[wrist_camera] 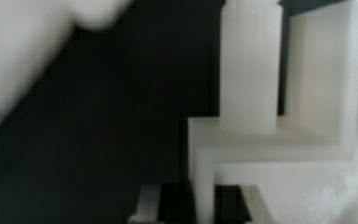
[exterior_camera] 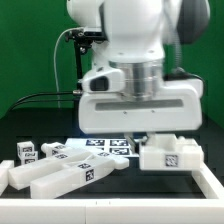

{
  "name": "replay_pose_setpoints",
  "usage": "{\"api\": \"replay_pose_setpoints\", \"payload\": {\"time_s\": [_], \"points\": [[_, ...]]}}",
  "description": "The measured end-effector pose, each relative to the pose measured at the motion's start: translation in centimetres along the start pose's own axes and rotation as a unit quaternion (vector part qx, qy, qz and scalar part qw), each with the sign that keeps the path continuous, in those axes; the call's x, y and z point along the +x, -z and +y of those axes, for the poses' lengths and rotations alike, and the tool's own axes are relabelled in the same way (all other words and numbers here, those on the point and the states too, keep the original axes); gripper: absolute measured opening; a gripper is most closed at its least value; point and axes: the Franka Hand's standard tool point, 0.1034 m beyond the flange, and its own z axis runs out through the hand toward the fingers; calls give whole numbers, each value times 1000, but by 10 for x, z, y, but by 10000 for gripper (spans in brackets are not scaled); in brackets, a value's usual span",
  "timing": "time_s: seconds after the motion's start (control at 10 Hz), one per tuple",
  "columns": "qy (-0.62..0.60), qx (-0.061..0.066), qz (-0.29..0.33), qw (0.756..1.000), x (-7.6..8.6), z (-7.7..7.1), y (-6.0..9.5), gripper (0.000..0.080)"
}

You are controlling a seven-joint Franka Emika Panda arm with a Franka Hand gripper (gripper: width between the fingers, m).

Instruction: Assemble chair

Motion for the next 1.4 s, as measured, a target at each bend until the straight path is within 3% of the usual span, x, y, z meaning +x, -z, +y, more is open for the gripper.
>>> {"api": "replay_pose_setpoints", "payload": {"time_s": [0.5, 0.9, 1.4], "points": [[-6, 2, -7, 1000, -3, 2, -6, 29], [-8, -2, -11, 1000, 31, 6, -40, 29], [-7, 1, -10, 1000, 37, 5, -40, 29]]}}
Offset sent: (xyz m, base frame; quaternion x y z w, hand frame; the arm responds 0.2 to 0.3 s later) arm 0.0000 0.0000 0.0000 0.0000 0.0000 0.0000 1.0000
